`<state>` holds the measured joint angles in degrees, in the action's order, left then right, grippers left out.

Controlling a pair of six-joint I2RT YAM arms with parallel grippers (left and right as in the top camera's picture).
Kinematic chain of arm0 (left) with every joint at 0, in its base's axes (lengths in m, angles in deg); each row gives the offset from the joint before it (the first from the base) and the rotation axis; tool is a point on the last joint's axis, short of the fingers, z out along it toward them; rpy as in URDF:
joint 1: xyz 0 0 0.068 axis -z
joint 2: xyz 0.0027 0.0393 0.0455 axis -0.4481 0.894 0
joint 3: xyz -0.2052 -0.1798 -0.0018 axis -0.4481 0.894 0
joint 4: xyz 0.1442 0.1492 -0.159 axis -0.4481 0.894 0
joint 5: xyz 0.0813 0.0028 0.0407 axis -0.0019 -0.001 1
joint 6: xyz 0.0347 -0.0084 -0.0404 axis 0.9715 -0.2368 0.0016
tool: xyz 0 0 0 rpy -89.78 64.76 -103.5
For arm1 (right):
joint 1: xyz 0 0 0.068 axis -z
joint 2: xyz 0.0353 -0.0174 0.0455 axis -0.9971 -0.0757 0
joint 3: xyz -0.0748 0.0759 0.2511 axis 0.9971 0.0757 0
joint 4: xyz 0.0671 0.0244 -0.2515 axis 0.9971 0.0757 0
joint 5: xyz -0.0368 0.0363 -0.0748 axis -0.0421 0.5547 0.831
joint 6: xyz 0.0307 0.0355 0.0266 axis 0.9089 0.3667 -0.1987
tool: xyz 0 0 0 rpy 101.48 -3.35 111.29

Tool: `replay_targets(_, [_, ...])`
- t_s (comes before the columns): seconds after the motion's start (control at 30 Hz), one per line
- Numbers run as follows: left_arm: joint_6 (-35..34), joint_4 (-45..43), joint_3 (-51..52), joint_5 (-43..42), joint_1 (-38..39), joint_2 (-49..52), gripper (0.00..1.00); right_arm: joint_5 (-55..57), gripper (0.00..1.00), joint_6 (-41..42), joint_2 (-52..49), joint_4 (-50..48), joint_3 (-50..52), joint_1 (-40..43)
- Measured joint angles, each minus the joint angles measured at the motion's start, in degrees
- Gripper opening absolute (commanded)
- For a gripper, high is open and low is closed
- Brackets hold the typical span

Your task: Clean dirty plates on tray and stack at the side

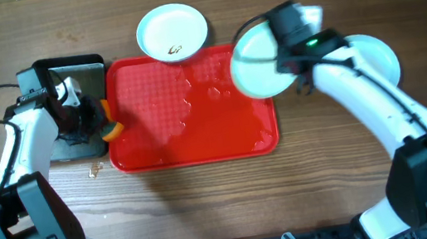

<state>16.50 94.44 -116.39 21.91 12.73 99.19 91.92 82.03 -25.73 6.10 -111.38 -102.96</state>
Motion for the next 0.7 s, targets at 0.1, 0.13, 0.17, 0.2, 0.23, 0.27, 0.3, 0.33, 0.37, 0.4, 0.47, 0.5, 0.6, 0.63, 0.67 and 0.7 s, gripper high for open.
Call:
replay_targets(0.1, [0.0,0.3,0.0,-0.2,0.0,0.0,0.04,-5.6,0.04,1.5,0.0,0.6,0.0,8.5])
replay_targets(0.13, [0.0,0.5,0.0,-0.2,0.0,0.0,0.04,-7.2,0.04,1.8,0.0,0.9,0.0,11.1])
replay_targets(0.17, [0.0,0.5,0.0,-0.2,0.0,0.0,0.04,-8.2,0.04,2.0,0.0,1.0,0.0,13.0])
replay_targets(0.2, [0.0,0.5,0.0,-0.2,0.0,0.0,0.04,-9.7,0.04,2.3,0.0,1.3,0.0,16.0])
replay_targets(0.23, [0.0,0.6,0.0,-0.2,0.0,0.0,0.04,-11.0,0.04,2.3,0.0,1.5,0.0,18.7])
replay_targets(0.27, [0.0,0.7,0.0,-0.3,0.0,0.0,0.04,-11.8,0.04,2.3,0.0,1.7,0.0,21.0])
replay_targets(0.3, [0.0,0.9,0.0,-0.4,0.0,0.0,0.04,-13.1,0.04,2.3,0.0,1.8,0.0,24.9])
replay_targets(0.33, [0.0,0.9,0.0,-0.4,0.0,0.0,0.04,-13.8,0.04,2.3,0.0,2.0,0.0,26.7])
replay_targets(0.37, [0.0,0.9,0.0,-0.4,0.0,0.0,0.04,-14.4,0.04,2.3,0.0,2.3,0.0,28.8])
replay_targets(0.4, [0.0,0.9,0.0,-0.4,0.0,0.0,0.04,-14.9,0.04,2.3,0.0,2.6,0.0,30.9])
replay_targets(0.47, [0.0,0.9,0.0,-0.4,0.0,0.0,0.04,-15.3,0.04,2.3,0.0,2.6,0.0,35.0])
replay_targets(0.5, [0.0,0.9,0.0,-0.4,0.0,0.0,0.04,-15.3,0.04,2.3,0.0,2.5,0.2,36.9])
replay_targets(0.6, [0.0,0.9,0.0,-0.4,0.0,0.0,0.04,-15.4,0.04,2.3,0.0,0.9,2.5,40.0])
replay_targets(0.63, [0.0,0.9,0.0,-0.4,0.0,0.0,0.04,-15.4,0.05,2.3,0.0,0.3,3.8,40.5])
replay_targets(0.67, [0.0,0.9,0.0,-0.4,0.0,0.0,0.04,-15.4,0.05,2.3,0.0,-0.4,5.5,40.8])
replay_targets(0.7, [0.0,0.9,0.0,-0.4,0.0,0.0,0.04,-15.4,0.05,2.3,0.0,-1.2,7.0,40.9])
